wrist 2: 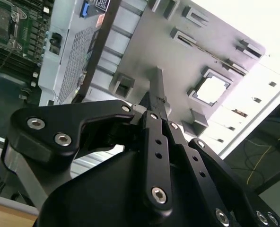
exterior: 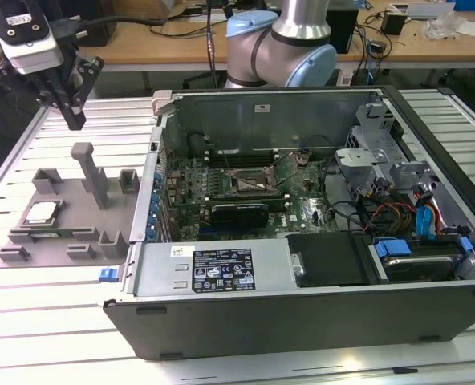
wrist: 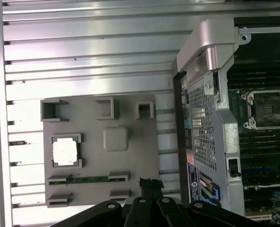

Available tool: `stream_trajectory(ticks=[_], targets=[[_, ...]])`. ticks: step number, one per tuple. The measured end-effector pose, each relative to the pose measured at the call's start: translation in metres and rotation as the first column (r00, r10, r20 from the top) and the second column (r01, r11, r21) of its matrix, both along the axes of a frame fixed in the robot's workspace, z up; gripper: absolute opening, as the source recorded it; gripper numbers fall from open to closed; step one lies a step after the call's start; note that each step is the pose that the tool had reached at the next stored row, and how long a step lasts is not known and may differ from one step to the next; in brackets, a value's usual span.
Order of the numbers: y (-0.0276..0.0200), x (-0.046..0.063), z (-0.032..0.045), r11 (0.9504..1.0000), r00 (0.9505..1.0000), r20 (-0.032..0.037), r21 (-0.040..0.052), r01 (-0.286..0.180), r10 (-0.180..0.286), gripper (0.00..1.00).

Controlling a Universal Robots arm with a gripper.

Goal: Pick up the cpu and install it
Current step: 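Reach for the cpu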

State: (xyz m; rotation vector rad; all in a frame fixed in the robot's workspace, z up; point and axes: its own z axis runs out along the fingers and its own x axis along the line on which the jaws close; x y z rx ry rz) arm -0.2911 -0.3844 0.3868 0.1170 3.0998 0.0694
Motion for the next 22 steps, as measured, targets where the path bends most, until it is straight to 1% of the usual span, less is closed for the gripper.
stream_trajectory(ticks=[2,4,7,8,12,17,22], targets=[[0.0019,-0.004,-0.0005,1.0,1.0,0.0,-0.0001,0.0,0.0,0.11],[0.0049,-0.01,-0.0012,1.0,1.0,0.0,0.0,0.0,0.0,0.11],[0.0075,-0.015,-0.0017,1.0,1.0,-0.0002,-0.0002,0.0,0.0,0.11],[0.0099,-0.02,-0.0025,1.0,1.0,0.0,-0.0001,0.0,0.0,0.11],[0.0139,-0.027,-0.0038,1.0,1.0,0.0001,0.0,0.0,0.0,0.11],[0.0207,-0.039,-0.0058,1.0,1.0,0.0,0.0,0.0,0.0,0.11],[0.025,-0.048,-0.0075,1.0,1.0,0.0,0.0,0.0,0.0,0.11]])
